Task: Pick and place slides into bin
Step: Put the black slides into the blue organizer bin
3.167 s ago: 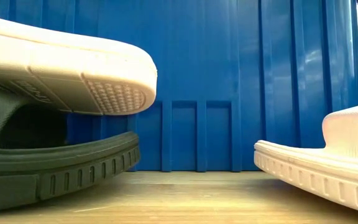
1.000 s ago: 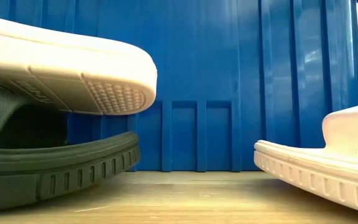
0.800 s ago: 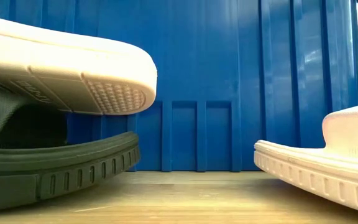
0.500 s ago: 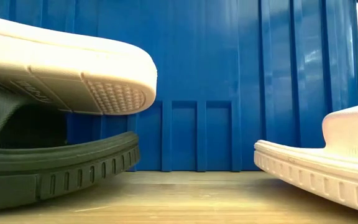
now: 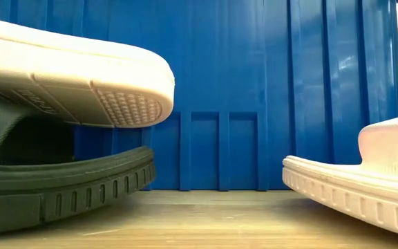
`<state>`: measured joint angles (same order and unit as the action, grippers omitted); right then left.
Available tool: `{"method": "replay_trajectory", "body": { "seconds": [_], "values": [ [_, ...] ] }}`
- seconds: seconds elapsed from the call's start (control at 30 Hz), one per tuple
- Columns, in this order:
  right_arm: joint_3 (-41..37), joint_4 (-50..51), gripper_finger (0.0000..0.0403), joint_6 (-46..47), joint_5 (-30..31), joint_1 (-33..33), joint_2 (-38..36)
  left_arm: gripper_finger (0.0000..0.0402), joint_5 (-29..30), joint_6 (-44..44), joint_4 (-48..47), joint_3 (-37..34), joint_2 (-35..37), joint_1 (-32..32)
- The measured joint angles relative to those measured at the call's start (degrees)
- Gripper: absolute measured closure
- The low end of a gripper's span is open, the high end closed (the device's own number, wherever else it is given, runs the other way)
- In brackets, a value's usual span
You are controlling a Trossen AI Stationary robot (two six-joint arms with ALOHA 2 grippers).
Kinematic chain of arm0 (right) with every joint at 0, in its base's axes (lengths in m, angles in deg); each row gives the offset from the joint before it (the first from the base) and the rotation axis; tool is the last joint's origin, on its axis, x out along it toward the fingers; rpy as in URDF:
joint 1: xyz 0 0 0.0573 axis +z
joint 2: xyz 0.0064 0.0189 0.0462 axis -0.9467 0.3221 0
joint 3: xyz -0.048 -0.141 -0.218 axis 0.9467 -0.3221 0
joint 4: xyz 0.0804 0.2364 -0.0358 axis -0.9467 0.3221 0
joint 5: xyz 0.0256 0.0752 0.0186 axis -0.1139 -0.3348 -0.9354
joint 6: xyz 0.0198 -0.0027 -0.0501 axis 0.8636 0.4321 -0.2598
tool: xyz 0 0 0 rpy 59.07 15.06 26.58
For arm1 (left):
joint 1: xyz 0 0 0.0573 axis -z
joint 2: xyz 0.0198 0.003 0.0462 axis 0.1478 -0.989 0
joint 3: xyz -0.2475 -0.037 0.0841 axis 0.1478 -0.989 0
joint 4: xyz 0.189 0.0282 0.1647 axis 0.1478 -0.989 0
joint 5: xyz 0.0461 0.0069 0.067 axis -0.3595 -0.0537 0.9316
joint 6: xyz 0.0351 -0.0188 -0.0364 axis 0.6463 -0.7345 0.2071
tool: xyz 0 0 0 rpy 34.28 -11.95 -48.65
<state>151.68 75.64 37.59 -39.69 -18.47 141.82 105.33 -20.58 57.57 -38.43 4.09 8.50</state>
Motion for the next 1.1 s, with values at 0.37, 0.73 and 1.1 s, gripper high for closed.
{"method": "replay_trajectory", "body": {
  "seconds": [0.37,0.73,1.1],
  "values": [
    [-0.1,-0.1,0.0236,0.4,0.0,1.0,7.7,0.0277,0.0,0.2,-0.2,0.0,-0.1,0.0],
    [-0.4,-0.7,0.0234,5.4,0.1,1.1,9.7,0.0277,0.0,0.3,-0.2,0.0,-0.1,0.0],
    [-6.8,-8.3,0.0178,6.1,1.4,1.1,6.8,0.0277,0.1,0.3,-0.1,0.0,-0.1,0.0]
  ]
}}
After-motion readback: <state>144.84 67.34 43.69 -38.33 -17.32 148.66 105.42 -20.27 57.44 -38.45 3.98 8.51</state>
